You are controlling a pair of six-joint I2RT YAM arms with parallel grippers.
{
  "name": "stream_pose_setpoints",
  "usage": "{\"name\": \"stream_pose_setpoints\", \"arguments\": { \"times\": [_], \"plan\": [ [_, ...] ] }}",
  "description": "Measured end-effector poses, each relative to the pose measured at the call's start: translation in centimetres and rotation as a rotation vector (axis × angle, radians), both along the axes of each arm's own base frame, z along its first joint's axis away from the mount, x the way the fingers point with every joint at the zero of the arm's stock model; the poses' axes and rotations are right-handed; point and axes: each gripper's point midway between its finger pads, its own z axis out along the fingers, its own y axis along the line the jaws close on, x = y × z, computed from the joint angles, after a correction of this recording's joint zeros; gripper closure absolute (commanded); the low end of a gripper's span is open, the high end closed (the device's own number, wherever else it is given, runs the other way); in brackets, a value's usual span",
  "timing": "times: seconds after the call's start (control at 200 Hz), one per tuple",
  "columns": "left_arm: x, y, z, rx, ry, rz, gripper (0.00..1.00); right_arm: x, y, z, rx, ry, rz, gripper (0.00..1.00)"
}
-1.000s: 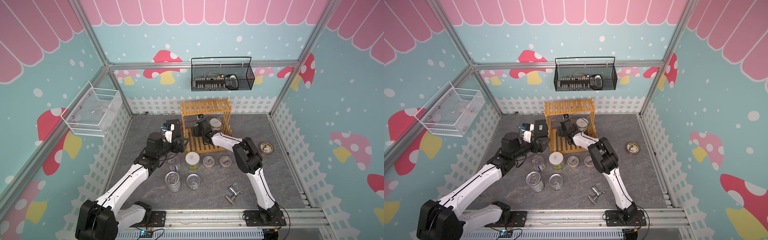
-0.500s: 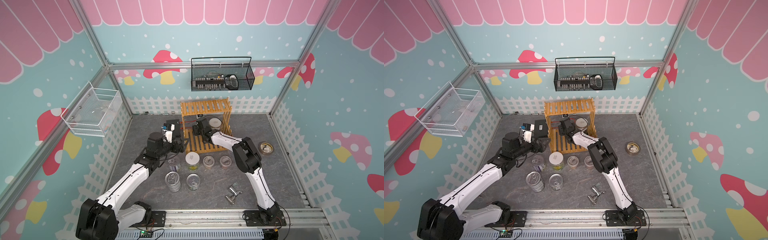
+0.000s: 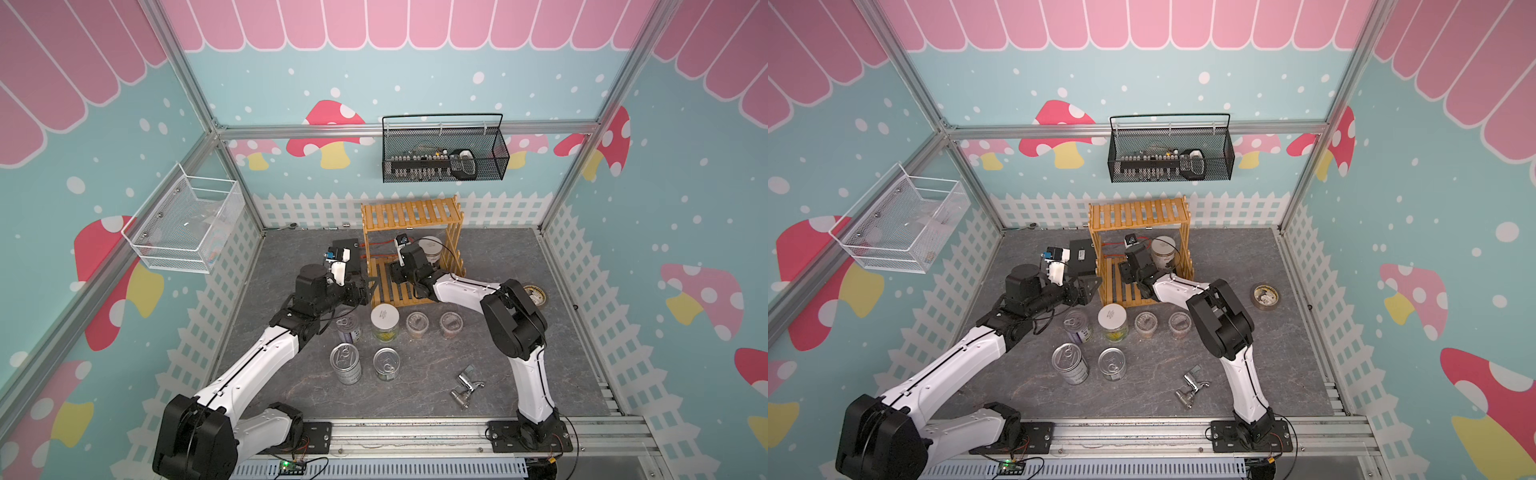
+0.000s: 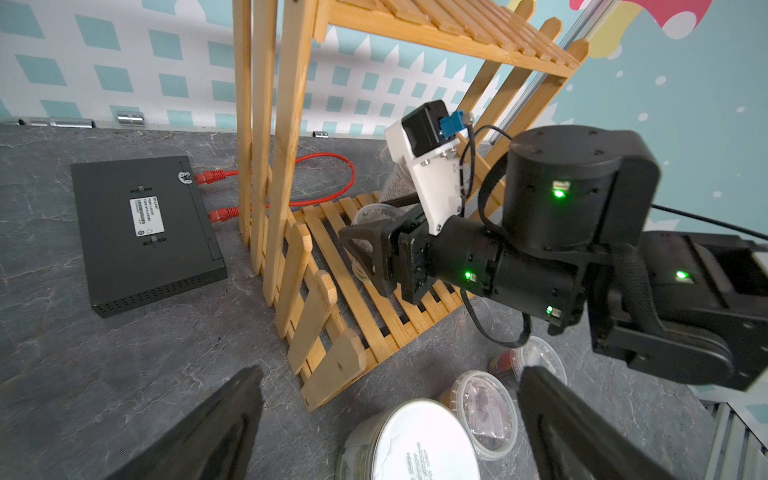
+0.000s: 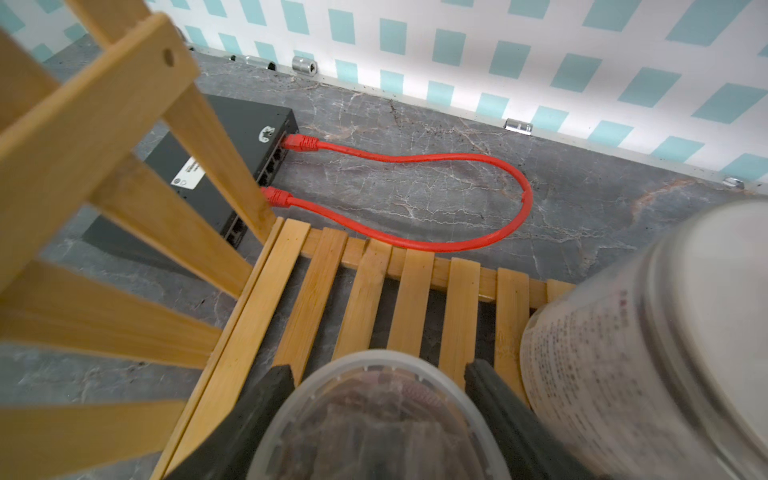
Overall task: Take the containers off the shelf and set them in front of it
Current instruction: 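Pick up a container from the shelf, then place the container at the center of the board.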
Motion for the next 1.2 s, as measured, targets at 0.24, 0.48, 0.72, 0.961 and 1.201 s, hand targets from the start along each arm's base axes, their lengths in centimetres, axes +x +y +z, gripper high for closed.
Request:
{"name": "stream_pose_setpoints", "arguments": {
  "times": [0.24, 0.48, 0.72, 0.961, 1.201],
  "plan": [
    [0.0, -0.1, 0.0, -0.001, 0.0, -0.003, 0.01, -4.1, 0.1, 2.8, 0.024, -0.06, 0.098, 0.3],
    [0.0, -0.1, 0.0, -0.001, 0.0, -0.003, 0.01, -9.3, -0.5, 7.5, 0.069, -0.154, 0.208, 0.3],
    [0.0, -0.1, 0.0, -0.001, 0.0, -0.003, 0.01, -17.7, -1.6, 11.0, 0.124, -0.235, 0.354, 0.31],
    [0.0, 0.0, 0.0, 0.0, -0.001, -0.002, 0.01, -26.2, -2.9, 9.8, 0.169, -0.225, 0.486, 0.31],
    [0.0, 0.0, 0.0, 0.0, 0.0, -0.002, 0.01, -30.5, -5.0, 2.7, 0.144, -0.097, 0.503, 0.31]
  ]
}}
